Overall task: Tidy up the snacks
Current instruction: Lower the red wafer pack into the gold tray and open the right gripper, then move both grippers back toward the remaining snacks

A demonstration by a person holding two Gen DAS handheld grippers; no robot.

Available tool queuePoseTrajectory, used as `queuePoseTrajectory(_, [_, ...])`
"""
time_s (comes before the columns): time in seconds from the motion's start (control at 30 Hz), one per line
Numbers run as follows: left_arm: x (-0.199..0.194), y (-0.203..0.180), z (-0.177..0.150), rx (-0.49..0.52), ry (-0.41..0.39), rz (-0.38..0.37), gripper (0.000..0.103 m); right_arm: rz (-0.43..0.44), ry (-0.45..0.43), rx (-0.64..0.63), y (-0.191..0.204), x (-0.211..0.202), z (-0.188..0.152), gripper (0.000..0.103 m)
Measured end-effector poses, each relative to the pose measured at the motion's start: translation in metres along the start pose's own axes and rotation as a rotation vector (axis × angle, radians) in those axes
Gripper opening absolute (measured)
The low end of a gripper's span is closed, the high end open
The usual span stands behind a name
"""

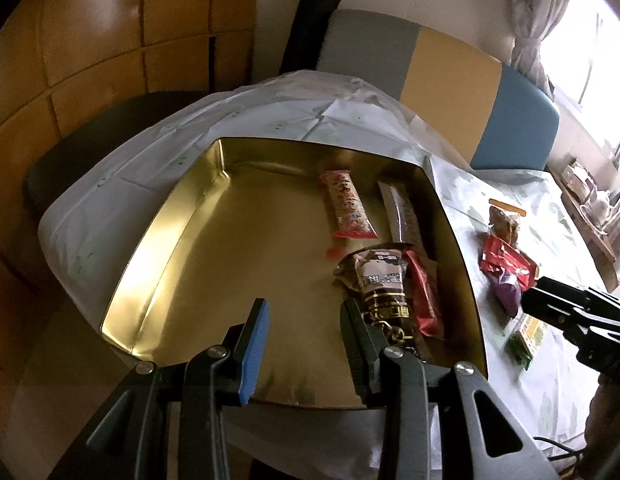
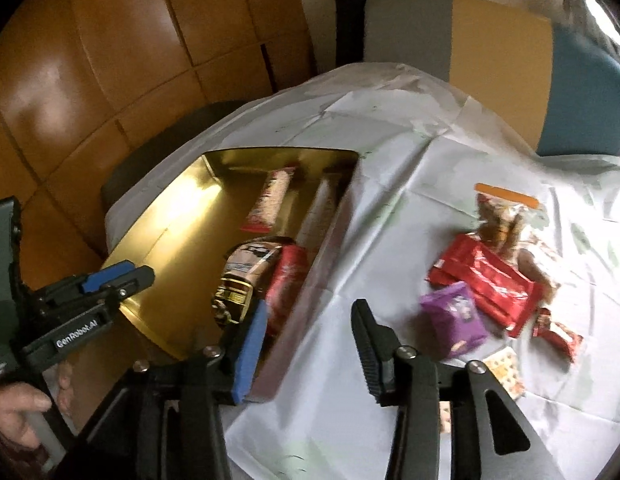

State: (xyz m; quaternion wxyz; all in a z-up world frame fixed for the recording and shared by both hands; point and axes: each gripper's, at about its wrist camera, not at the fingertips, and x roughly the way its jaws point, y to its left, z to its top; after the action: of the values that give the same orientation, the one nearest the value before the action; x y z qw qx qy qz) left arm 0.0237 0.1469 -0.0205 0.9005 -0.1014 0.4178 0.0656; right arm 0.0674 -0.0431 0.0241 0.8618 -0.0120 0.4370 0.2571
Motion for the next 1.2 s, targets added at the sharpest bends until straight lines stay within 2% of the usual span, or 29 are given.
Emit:
queuePoseTrajectory(0.17, [0.000, -0.006, -0.001, 0.018, 0.003, -0.007, 0.037, -0.062, 0.003, -0.002, -0.023, -0.009, -0.007, 0.055])
queuePoseTrajectory(0.23, [0.000, -0.009, -0.001, 0.028, 0.004, -0.007, 0.037, -0.088, 0.004, -0.001, -0.034, -0.013, -0.009, 0.060])
queuePoseTrajectory(0.4, [0.001, -0.015, -0.002, 0.046, 0.009, -0.012, 0.037, -0.169, 0.012, 0.008, -0.070, -0.027, -0.016, 0.061])
queuePoseTrajectory(0.6, [0.001, -0.028, -0.001, 0.081, 0.015, -0.027, 0.037, -0.292, 0.042, 0.011, -0.124, -0.041, -0.026, 0.068])
queuePoseTrajectory(0.73, [-0.001, -0.043, 0.006, 0.115, 0.018, -0.053, 0.037, -0.395, 0.087, 0.087, -0.177, -0.039, -0.041, 0.068])
queuePoseTrajectory(0.83, [-0.006, -0.063, 0.015, 0.154, 0.011, -0.091, 0.037, -0.421, 0.096, 0.206, -0.211, -0.037, -0.056, 0.068])
queuePoseTrajectory(0.9, [-0.007, -0.079, 0.023, 0.183, 0.013, -0.132, 0.037, -0.452, 0.137, 0.305, -0.232, -0.035, -0.062, 0.068])
queuePoseTrajectory(1.0, [-0.006, -0.114, 0.034, 0.245, 0.018, -0.182, 0.037, -0.456, 0.114, 0.344, -0.241, -0.040, -0.060, 0.068])
queuePoseTrajectory(1.2, [0.019, -0.186, 0.048, 0.357, 0.066, -0.262, 0.037, -0.430, 0.074, 0.350, -0.239, -0.049, -0.055, 0.078])
